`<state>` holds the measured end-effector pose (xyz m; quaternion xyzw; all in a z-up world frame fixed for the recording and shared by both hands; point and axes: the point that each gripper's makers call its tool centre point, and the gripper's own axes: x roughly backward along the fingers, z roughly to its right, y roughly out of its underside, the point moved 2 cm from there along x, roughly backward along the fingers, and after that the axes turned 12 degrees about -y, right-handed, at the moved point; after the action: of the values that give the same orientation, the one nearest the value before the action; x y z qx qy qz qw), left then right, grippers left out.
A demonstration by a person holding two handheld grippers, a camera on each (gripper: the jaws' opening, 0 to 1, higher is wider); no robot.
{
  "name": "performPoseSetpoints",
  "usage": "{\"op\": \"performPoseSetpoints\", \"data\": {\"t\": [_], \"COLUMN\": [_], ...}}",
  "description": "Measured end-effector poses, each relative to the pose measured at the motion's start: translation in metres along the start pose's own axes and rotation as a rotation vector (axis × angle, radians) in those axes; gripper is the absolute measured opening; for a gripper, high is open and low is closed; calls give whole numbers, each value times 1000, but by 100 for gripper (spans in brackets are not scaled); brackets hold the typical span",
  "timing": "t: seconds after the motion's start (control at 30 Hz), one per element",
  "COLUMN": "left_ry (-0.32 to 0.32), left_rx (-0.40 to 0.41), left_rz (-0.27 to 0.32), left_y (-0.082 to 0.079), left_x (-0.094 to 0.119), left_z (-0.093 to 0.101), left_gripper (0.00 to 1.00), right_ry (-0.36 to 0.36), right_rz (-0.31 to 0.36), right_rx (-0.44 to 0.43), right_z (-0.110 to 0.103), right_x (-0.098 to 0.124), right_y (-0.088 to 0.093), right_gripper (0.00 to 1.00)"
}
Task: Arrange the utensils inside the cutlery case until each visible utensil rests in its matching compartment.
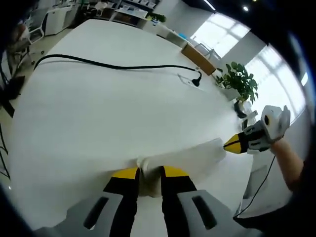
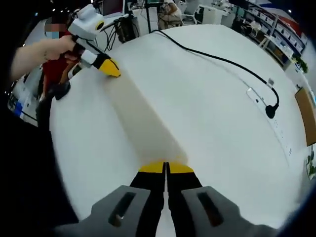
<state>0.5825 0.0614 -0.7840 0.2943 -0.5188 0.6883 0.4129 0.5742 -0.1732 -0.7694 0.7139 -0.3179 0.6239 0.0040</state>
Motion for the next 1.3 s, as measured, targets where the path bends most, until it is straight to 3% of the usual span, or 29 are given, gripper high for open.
{"op": "performPoseSetpoints", "data": {"t": [0.07,0.13,0.2,0.37,0.7,1.07,1.3], "left_ry": [-6,-10,-10,-20,-21,-9,-8], "left_rx": [-8,-14,-14,-18,-16,-10,-11], "left_rz": [4,13,10,8,18,19,29], "left_y": [0,-1,-1,-1,1,2,3], "left_x": [-1,-1,-1,-1,0,1,1], "left_z": [0,-1,0,1,1,2,3], "left_gripper": [17,17,17,17,17,17,17], "right_ry": [18,33,42,47,-3,16,9], "right_rz": [-50,-81,-151,-194,-228,-292,-280], "right_rx": [42,39,33,50,62,103,87], "right_z": [0,1,2,1,1,0,1], "right_x": [-2,-7,-8,-9,-8,-10,-8], "right_y": [-1,-1,-2,-5,-5,-7,-7], "right_gripper": [0,0,0,0,0,0,0]}}
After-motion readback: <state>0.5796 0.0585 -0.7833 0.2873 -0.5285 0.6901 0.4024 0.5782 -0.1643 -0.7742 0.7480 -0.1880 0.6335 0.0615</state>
